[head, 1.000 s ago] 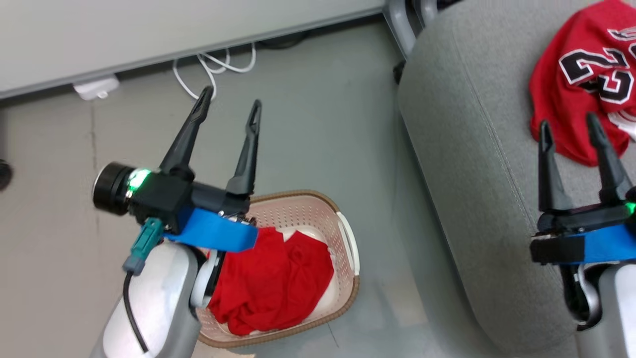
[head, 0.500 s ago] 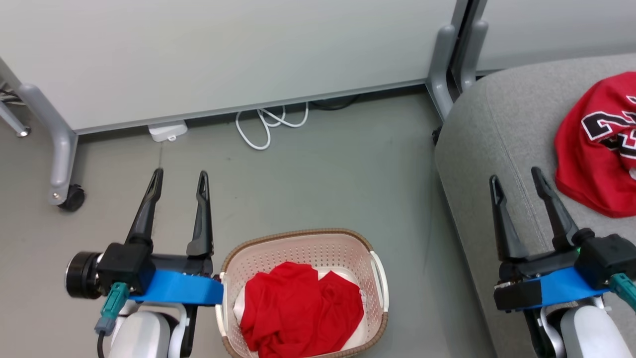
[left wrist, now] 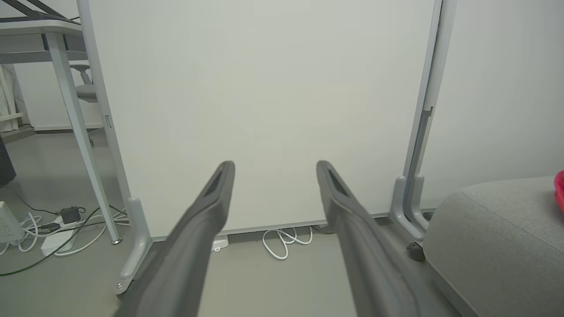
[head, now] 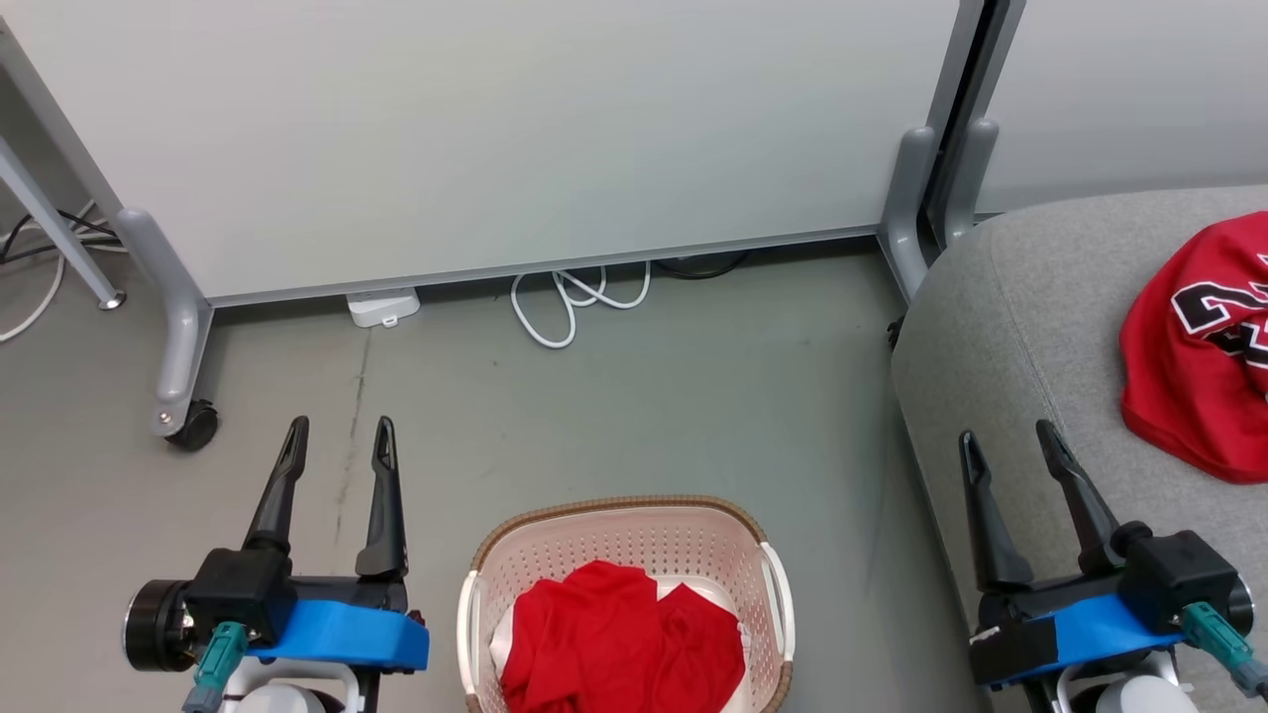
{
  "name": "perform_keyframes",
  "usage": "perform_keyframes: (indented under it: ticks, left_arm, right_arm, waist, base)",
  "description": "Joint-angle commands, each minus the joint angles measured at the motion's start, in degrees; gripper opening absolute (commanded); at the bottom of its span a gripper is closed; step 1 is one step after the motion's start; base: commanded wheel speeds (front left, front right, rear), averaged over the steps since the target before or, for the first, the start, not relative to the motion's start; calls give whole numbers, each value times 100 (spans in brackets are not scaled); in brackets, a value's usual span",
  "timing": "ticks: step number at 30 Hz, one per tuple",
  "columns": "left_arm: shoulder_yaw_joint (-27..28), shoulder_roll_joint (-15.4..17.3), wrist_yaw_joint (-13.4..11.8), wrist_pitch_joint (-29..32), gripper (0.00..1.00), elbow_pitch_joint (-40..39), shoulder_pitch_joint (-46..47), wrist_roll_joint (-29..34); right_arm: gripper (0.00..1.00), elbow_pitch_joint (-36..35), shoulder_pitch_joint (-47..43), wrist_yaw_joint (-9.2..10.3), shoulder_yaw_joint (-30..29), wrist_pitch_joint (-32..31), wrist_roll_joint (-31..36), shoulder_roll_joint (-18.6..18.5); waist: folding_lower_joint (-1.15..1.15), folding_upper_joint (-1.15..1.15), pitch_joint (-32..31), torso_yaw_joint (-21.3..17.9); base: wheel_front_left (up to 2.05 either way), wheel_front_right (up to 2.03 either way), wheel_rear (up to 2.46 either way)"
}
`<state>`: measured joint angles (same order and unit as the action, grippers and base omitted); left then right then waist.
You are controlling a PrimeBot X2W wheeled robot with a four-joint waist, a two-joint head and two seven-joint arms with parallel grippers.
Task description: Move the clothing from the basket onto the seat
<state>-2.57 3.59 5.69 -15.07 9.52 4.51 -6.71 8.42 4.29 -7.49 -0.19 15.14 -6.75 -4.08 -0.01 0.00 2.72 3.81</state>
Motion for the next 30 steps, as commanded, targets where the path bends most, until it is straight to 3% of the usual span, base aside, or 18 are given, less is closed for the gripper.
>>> perform_keyframes:
  ticks: [1, 24, 30]
  left_arm:
    - [30, -8, 34, -15, 100, 19, -51, 22]
    - [145, -70, 133, -15, 100, 134, -115, 124]
    - [-87, -71, 175, -15, 100, 329, 202, 38]
  right_arm:
    - [100, 22, -85, -1, -7, 1, -4, 15]
    - [100, 164, -134, -1, 40, 1, -5, 78]
    - [100, 158, -6, -1, 73, 1, -10, 45]
  waist:
    - [1, 0, -21, 10]
    - [1, 0, -181, 20]
    - [1, 0, -68, -36]
  base:
    - [0, 0, 0]
    - [0, 0, 0]
    - [0, 0, 0]
